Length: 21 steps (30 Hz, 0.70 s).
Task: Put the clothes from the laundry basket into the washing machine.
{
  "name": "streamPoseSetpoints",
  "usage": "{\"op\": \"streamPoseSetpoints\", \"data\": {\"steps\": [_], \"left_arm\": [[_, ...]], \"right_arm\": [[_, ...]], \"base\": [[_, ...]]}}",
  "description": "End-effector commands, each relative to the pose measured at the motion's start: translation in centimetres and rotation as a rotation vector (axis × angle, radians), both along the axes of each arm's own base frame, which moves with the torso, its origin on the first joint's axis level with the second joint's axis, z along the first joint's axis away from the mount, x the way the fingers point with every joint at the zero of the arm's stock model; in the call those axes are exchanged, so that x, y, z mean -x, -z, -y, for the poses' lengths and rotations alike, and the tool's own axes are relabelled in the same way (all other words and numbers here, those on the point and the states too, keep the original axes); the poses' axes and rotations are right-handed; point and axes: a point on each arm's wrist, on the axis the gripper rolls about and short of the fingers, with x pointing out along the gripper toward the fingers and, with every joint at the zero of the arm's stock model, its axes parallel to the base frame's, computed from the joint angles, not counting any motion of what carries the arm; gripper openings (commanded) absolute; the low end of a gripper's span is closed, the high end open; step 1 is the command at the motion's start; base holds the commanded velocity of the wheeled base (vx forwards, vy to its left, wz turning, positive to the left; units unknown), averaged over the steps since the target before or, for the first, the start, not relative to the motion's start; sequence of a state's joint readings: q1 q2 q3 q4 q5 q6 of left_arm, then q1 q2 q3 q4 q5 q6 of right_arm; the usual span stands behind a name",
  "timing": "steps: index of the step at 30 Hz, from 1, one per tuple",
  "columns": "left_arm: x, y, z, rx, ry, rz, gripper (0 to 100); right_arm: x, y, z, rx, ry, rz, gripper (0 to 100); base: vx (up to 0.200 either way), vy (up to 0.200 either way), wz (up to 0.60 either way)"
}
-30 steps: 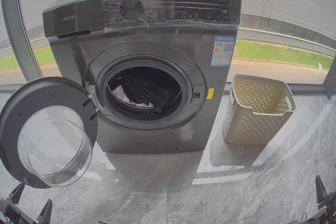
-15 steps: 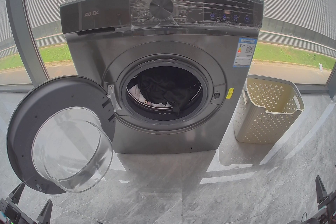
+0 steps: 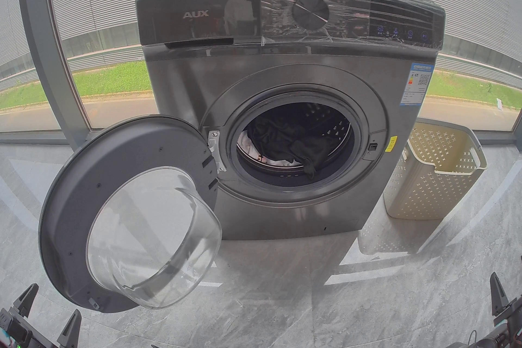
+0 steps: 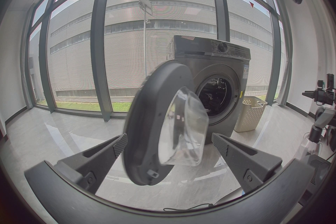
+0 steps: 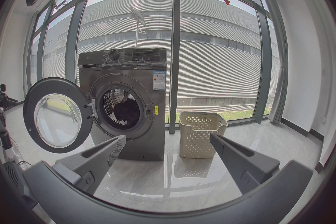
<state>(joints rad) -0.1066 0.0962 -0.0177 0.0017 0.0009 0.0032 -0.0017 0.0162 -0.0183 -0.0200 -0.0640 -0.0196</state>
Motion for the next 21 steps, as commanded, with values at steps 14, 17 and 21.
{"op": "streamPoseSetpoints", "data": {"steps": [14, 17, 21], "left_arm": [[-0.08, 0.48, 0.01, 0.002, 0.0, -0.015, 100], [-0.08, 0.48, 0.01, 0.002, 0.0, -0.015, 100], [-0.09, 0.48, 0.01, 0.0, 0.0, -0.017, 100]], "right_arm": [[0.14, 0.02, 0.0, -0.003, 0.0, 0.018, 100], [0.14, 0.02, 0.0, -0.003, 0.0, 0.018, 100], [0.14, 0.02, 0.0, -0.003, 0.0, 0.018, 100]], "base": [[0.0, 0.0, 0.0], [0.0, 0.0, 0.0], [0.0, 0.0, 0.0]]}}
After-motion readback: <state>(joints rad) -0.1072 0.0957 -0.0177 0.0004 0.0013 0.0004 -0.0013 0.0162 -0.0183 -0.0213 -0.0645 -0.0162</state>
